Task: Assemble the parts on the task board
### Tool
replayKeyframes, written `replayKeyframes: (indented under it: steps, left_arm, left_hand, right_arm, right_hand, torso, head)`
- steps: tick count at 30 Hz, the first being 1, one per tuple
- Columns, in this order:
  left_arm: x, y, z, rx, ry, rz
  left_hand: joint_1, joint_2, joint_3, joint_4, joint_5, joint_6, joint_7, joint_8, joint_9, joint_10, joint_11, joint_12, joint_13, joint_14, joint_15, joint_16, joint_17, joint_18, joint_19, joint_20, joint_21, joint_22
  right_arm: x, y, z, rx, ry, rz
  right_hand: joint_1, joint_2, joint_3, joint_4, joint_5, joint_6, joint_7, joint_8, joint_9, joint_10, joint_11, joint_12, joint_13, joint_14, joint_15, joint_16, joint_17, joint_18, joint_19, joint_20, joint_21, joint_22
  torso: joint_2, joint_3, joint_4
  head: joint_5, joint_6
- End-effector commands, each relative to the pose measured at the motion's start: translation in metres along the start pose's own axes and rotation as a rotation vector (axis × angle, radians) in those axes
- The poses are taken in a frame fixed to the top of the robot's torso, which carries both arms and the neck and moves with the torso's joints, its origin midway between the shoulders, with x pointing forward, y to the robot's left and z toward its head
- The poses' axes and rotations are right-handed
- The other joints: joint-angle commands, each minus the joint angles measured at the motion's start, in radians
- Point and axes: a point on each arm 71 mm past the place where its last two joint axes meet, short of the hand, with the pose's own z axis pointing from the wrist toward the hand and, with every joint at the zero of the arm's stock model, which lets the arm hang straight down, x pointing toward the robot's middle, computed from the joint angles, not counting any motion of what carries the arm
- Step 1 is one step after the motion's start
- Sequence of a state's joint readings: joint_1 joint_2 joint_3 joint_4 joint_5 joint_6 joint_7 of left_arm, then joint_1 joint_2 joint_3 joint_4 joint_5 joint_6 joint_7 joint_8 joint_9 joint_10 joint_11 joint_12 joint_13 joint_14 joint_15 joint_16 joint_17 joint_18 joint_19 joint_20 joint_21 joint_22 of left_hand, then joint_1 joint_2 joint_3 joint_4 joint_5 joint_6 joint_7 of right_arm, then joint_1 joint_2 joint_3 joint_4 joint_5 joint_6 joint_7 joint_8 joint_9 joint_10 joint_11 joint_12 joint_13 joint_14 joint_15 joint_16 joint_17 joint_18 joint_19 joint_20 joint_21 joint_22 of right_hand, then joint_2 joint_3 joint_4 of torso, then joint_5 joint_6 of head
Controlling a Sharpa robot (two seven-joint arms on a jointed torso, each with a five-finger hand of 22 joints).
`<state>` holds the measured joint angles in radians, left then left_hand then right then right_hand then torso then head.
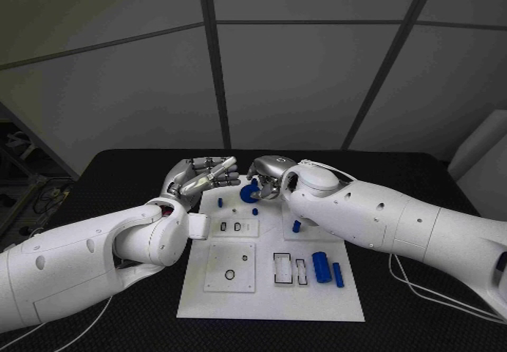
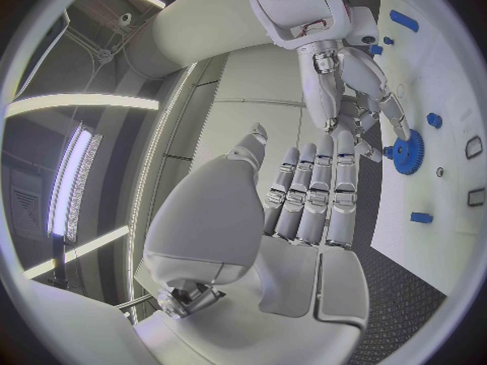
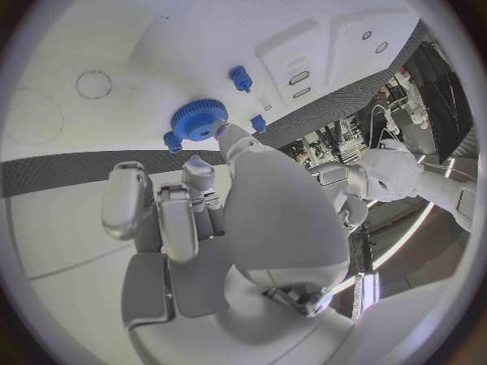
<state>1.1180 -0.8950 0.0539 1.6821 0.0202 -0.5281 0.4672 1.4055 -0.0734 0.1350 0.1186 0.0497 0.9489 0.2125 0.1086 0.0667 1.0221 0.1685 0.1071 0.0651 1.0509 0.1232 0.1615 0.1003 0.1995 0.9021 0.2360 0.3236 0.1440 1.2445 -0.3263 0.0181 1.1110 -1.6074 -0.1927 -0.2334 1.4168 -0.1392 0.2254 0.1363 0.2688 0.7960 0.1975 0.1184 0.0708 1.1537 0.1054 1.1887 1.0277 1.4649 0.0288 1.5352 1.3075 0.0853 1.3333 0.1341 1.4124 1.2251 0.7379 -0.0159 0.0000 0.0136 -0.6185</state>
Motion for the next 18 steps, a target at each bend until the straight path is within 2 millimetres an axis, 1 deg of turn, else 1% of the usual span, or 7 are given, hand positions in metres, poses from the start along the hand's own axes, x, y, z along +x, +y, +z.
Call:
replayKeyframes:
  steps: [1, 4, 6, 8, 11, 12, 18]
  left_arm:
    - [0.001, -0.002, 0.0, 0.009, 0.011, 0.002]
    - [0.0, -0.002, 0.0, 0.01, 0.011, 0.003]
    - [0.0, -0.002, 0.0, 0.01, 0.01, 0.003]
    - [-0.001, -0.002, 0.0, 0.011, 0.009, 0.004]
    - [-0.004, -0.002, 0.0, 0.012, 0.004, 0.006]
    - [-0.005, -0.002, 0.0, 0.012, 0.004, 0.007]
    - [-0.009, -0.002, 0.0, 0.014, -0.006, 0.012]
  left_hand:
    - [0.001, 0.011, -0.001, -0.005, -0.003, 0.0, 0.007, -0.005, -0.001, -0.002, 0.003, -0.005, -0.001, -0.003, 0.007, -0.006, -0.002, -0.018, 0.006, 0.0, -0.004, -0.002]
    - [0.001, 0.011, -0.001, -0.005, -0.003, 0.0, 0.007, -0.005, -0.001, -0.002, 0.003, -0.005, -0.001, -0.003, 0.007, -0.007, -0.002, -0.018, 0.006, 0.0, -0.005, -0.002]
    - [0.001, 0.011, -0.001, -0.005, -0.003, 0.0, 0.007, -0.005, -0.001, -0.002, 0.003, -0.005, -0.001, -0.003, 0.007, -0.007, -0.002, -0.018, 0.006, 0.0, -0.005, -0.002]
    - [0.001, 0.011, -0.001, -0.005, -0.003, 0.0, 0.007, -0.005, -0.001, -0.002, 0.003, -0.005, -0.001, -0.003, 0.007, -0.007, -0.002, -0.018, 0.006, 0.0, -0.005, -0.002]
    - [0.001, 0.011, -0.001, -0.005, -0.003, 0.0, 0.007, -0.005, -0.001, -0.002, 0.003, -0.005, -0.001, -0.003, 0.007, -0.007, -0.002, -0.018, 0.006, 0.0, -0.005, -0.002]
    - [0.0, 0.012, -0.001, -0.005, -0.003, 0.0, 0.007, -0.006, -0.001, -0.002, 0.004, -0.006, -0.001, -0.003, 0.007, -0.007, -0.002, -0.018, 0.006, 0.0, -0.005, -0.002]
    - [0.0, 0.012, -0.001, -0.005, -0.002, 0.0, 0.007, -0.006, -0.001, -0.002, 0.004, -0.006, -0.001, -0.002, 0.007, -0.007, -0.002, -0.018, 0.006, 0.0, -0.005, -0.002]
  right_arm:
    - [0.0, -0.001, -0.002, -0.003, 0.016, 0.012]
    - [-0.004, -0.005, -0.005, 0.005, -0.021, 0.032]
    - [-0.008, -0.01, -0.009, 0.006, -0.069, 0.06]
    - [-0.014, -0.017, -0.016, -0.004, -0.124, 0.099]
    - [-0.023, -0.032, -0.033, -0.038, -0.203, 0.183]
    - [-0.025, -0.038, -0.038, -0.045, -0.214, 0.21]
    - [-0.03, -0.083, -0.069, -0.043, -0.164, 0.356]
  right_hand:
    - [-0.039, 0.015, -0.004, 0.027, 0.044, 0.025, -0.002, 0.01, 0.003, 0.005, 0.003, 0.01, 0.006, 0.084, 0.005, 0.004, 0.167, -0.013, 0.002, 0.009, 0.001, 0.003]
    - [-0.057, 0.026, -0.002, 0.042, 0.073, 0.035, -0.004, 0.012, 0.003, 0.01, 0.0, 0.016, 0.013, 0.084, 0.003, 0.004, 0.168, -0.013, 0.003, 0.008, 0.002, 0.004]
    - [-0.059, 0.029, 0.0, 0.044, 0.073, 0.042, -0.006, 0.014, 0.003, 0.023, -0.001, 0.03, 0.03, 0.085, 0.002, 0.006, 0.172, -0.014, 0.005, 0.007, 0.003, 0.007]
    - [-0.058, 0.026, 0.001, 0.042, 0.061, 0.047, -0.008, 0.015, 0.002, 0.04, -0.003, 0.046, 0.049, 0.086, 0.0, 0.007, 0.177, -0.014, 0.008, 0.005, 0.005, 0.01]
    - [-0.045, 0.022, 0.007, 0.032, 0.052, 0.054, -0.01, 0.016, 0.002, 0.055, -0.005, 0.062, 0.068, 0.086, -0.002, 0.007, 0.176, -0.014, 0.006, 0.003, 0.004, 0.008]
    - [-0.041, 0.021, 0.008, 0.029, 0.052, 0.055, -0.01, 0.016, 0.001, 0.055, -0.005, 0.062, 0.069, 0.086, -0.002, 0.006, 0.174, -0.014, 0.006, 0.003, 0.004, 0.007]
    - [-0.01, 0.012, 0.02, 0.003, 0.05, 0.081, -0.014, 0.023, 0.002, 0.036, -0.01, 0.048, 0.051, 0.078, -0.006, -0.005, 0.144, -0.007, -0.017, -0.001, -0.012, -0.024]
  torso:
    - [-0.001, 0.0005, 0.0001]
    - [-0.001, 0.0007, -0.0008]
    - [-0.002, 0.0007, -0.0015]
    - [-0.003, 0.0008, -0.0029]
    - [-0.004, 0.0013, -0.0066]
    - [-0.004, 0.001, -0.0058]
    - [-0.01, 0.0035, -0.0139]
  head:
    - [0.001, 0.0]
    - [0.002, 0.001]
    - [0.002, 0.002]
    - [0.002, 0.003]
    - [0.003, 0.005]
    - [0.002, 0.007]
    - [0.0, 0.01]
